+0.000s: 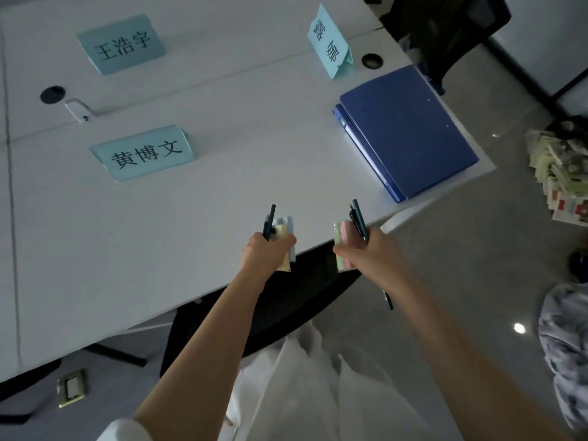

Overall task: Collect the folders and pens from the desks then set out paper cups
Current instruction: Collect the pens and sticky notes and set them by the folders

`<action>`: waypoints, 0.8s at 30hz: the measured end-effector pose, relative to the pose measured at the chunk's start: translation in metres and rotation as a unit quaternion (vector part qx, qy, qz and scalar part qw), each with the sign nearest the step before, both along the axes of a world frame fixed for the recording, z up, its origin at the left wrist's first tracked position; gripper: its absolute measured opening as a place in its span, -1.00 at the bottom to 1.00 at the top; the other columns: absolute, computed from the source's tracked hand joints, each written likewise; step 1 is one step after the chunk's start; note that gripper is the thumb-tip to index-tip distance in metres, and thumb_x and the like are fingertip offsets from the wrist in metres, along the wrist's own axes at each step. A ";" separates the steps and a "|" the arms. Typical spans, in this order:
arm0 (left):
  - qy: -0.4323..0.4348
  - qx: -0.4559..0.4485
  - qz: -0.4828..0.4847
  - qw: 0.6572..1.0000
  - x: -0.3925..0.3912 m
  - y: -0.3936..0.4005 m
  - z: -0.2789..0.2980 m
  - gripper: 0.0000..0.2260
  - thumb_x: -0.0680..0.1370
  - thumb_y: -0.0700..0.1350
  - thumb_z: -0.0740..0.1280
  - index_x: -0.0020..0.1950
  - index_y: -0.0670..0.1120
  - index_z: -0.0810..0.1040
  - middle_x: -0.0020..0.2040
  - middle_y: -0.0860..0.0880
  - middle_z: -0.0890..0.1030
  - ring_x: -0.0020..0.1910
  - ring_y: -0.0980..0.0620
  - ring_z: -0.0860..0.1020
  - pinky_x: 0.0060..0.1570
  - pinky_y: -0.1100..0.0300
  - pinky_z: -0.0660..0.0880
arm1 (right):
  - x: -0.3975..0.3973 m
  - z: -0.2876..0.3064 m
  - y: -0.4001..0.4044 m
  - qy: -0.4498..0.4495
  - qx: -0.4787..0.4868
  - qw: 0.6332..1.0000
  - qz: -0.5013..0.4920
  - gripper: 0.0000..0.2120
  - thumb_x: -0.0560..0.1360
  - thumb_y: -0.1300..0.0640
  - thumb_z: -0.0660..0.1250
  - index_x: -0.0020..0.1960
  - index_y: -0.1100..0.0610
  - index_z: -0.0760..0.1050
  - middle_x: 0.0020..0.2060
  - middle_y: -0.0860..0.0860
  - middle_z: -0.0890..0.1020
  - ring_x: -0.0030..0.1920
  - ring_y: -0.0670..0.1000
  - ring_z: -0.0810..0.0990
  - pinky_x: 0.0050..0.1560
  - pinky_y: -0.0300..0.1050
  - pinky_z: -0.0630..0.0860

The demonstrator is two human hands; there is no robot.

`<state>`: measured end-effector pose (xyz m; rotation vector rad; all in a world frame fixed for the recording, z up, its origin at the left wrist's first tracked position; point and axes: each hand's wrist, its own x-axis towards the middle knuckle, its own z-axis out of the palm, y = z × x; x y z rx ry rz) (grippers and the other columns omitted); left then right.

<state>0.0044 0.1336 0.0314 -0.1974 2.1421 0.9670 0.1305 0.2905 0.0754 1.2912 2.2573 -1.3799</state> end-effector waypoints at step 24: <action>-0.040 -0.195 0.146 0.969 -0.091 0.190 -0.047 -0.40 0.41 0.09 0.40 0.34 -0.15 0.36 0.26 -0.14 0.49 0.23 -0.15 0.52 0.14 0.06 0.46 | -0.183 -0.093 0.170 -0.134 -0.067 0.980 0.135 -0.40 0.39 -0.03 0.38 0.32 0.15 0.25 0.16 0.12 0.48 -0.09 0.07 0.55 -0.33 -0.16 0.38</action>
